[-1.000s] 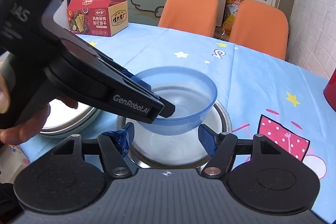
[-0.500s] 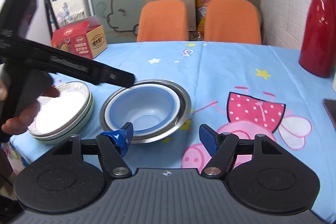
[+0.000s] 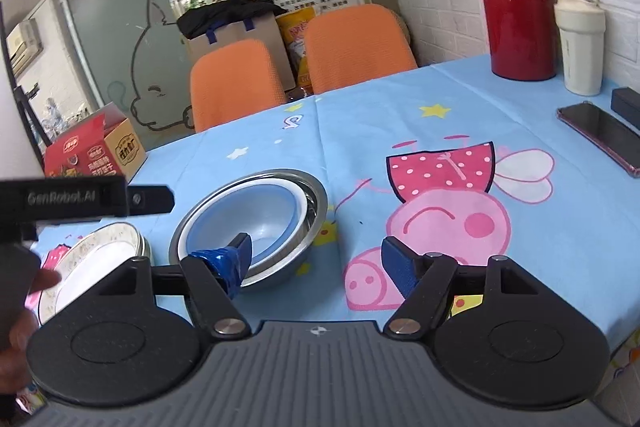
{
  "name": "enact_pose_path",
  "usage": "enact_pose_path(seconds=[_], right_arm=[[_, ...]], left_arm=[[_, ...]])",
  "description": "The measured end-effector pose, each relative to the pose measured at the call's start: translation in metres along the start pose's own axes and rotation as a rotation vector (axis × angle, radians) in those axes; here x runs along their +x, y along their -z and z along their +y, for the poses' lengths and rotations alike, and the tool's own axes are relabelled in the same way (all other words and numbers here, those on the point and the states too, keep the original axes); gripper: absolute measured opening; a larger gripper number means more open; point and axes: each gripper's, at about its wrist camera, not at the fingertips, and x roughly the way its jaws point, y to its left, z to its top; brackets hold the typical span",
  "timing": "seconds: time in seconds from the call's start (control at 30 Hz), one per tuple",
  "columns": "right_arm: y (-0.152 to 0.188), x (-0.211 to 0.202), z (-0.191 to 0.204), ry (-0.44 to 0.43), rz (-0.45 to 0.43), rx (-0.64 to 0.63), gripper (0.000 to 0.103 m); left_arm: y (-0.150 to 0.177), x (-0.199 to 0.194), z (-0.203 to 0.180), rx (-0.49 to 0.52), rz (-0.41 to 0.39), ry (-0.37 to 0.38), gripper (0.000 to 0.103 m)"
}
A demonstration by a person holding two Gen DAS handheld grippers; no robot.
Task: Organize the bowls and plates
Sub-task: 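Lift the blue bowl and lower it into the white bowl with the left tool, then grip the steel bowl rim with the left tool and lift the nested bowls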
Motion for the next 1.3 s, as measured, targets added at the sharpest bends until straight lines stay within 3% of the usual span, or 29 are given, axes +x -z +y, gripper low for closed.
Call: enact_pose_path(seconds=[0.2,0.53,0.67,0.83,0.97,1.07,1.13,1.23,1.3], right_arm=[[-0.007,0.010,0.000,-0.011,0.052,0.099,0.059],[-0.012,0.031,0.007,0.012,0.101,0.033,0.059],[-0.014,0.041,0.006,0.013,0.119,0.025,0.060],[-0.015,0.055,0.009,0.004,0.153,0.004,0.060],[-0.014,0.067,0.009,-0.008,0.186,-0.001,0.060],[-0.013,0.076,0.010,-0.021,0.203,-0.013,0.060],[-0.013,0.081,0.013,-0.024,0.208,-0.023,0.060],[-0.013,0.085,0.015,-0.033,0.208,-0.042,0.060],[-0.011,0.086,0.017,-0.033,0.201,-0.061,0.060]], left_arm=[[0.000,0.004,0.004,-0.014,0.017,-0.013,0.100],[-0.009,0.026,0.012,-0.007,0.068,-0.005,0.100],[-0.025,0.048,0.020,0.019,0.135,0.103,0.100],[-0.045,0.085,0.028,0.054,0.289,0.293,0.100],[-0.047,0.110,0.023,0.080,0.379,0.310,0.100],[-0.046,0.119,0.012,0.134,0.379,0.284,0.100],[-0.043,0.124,0.007,0.150,0.376,0.280,0.098],[-0.035,0.136,0.005,0.157,0.412,0.277,0.075],[-0.030,0.136,0.003,0.166,0.405,0.270,0.069]])
